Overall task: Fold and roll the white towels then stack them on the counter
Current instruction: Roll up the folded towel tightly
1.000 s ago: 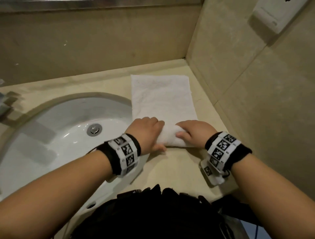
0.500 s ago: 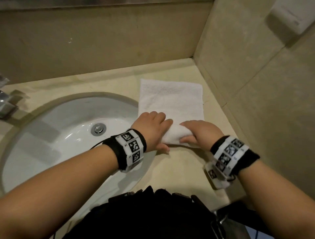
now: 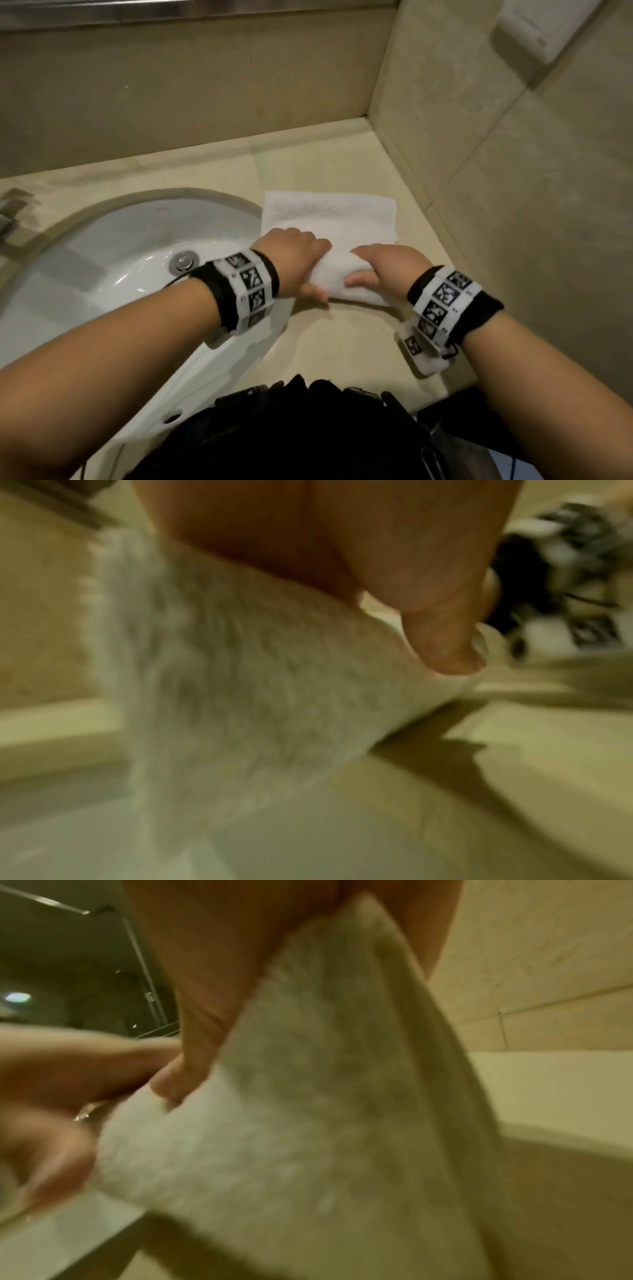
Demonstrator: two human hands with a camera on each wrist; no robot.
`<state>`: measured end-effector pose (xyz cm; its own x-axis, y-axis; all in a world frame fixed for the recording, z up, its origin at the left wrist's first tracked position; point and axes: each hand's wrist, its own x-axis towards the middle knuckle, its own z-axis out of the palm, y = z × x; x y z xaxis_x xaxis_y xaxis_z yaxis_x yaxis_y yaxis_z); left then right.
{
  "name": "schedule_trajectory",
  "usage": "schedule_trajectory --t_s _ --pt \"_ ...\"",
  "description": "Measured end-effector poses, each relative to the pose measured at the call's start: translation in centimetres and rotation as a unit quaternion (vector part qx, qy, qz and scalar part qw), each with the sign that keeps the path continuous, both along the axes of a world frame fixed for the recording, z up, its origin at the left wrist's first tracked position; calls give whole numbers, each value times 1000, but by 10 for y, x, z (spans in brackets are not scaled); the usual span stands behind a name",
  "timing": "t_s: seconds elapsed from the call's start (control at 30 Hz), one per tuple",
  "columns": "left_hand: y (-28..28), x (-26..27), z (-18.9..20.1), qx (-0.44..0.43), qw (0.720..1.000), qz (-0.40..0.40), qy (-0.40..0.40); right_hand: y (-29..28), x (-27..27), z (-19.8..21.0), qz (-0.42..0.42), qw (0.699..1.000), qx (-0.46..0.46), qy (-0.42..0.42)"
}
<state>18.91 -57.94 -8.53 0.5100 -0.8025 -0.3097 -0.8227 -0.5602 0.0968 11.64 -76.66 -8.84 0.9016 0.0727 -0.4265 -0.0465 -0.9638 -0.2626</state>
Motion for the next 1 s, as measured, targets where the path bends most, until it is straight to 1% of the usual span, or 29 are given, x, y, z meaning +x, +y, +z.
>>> schedule_trajectory --t_s 0.03,0.07,0.1,0.13,0.17,0.23,0.27,0.3,0.33,0.37,0.43,0.5,0.53,0.6,0.67,0.7,0.73,0.77,0.8,0.83,0.87,0.9,0.93,0.97,1.0 --pt "2 -6 -5 4 999 -20 -45 -2 3 2 -5 998 40 43" --pt "4 -12 -10 7 997 -31 -73 -3 4 3 -5 995 68 72" --pt "6 -15 -14 5 996 -32 -80 -3 5 2 -2 994 81 80" --pt "7 -14 -16 -4 997 -28 -70 -3 4 3 0 995 80 66" --pt "8 -11 -17 -20 999 -18 -45 -2 1 4 3 997 66 26" --pt "8 -1 -15 -50 998 13 29 -4 -11 2 22 996 6 -90" --pt "8 3 -15 -53 996 28 59 -7 -19 1 38 991 -28 -128" --pt "8 7 -15 -51 995 40 78 -11 -27 -2 47 987 -52 -142" --pt "8 9 -16 -45 994 48 85 -14 -32 -4 41 988 -57 -138" --pt "7 9 -16 -40 994 52 87 -17 -34 -6 20 991 -41 -126" --pt "5 8 -14 -34 996 45 66 -21 -31 -9 -28 994 23 -103" --pt "7 2 -13 -30 999 15 -6 -23 -21 -7 -49 993 90 -59" --pt "9 -3 -14 -30 999 -1 -44 -23 -16 -5 -56 991 120 -22" --pt "13 -10 -19 -34 995 -18 -88 -24 -7 -1 -59 986 153 41" --pt "13 -11 -19 -41 995 -12 -86 -23 0 1 -61 987 137 52" --pt "11 -7 -16 -44 996 -7 -76 -22 0 2 -65 991 112 34" --pt "8 -2 -13 -47 997 -2 -58 -21 0 4 -65 995 74 -4" --pt "6 4 -9 -53 998 2 -31 -20 -5 5 -51 996 27 -66" --pt "5 9 -5 -61 998 5 -1 -19 -10 5 -18 992 -19 -122" --pt "4 14 -3 -69 997 10 30 -18 -15 6 28 986 -56 -156" --pt "2 17 -1 -71 996 15 57 -17 -19 6 69 980 -75 -168" --pt "1 19 0 -67 995 18 76 -16 -20 5 94 979 -82 -163" --pt "-2 19 1 -59 995 20 83 -13 -18 5 96 982 -79 -146" --pt "-3 19 1 -50 996 22 77 -10 -14 5 78 986 -66 -129" --pt "-3 18 2 -41 997 24 54 -10 -9 6 51 992 -41 -109"
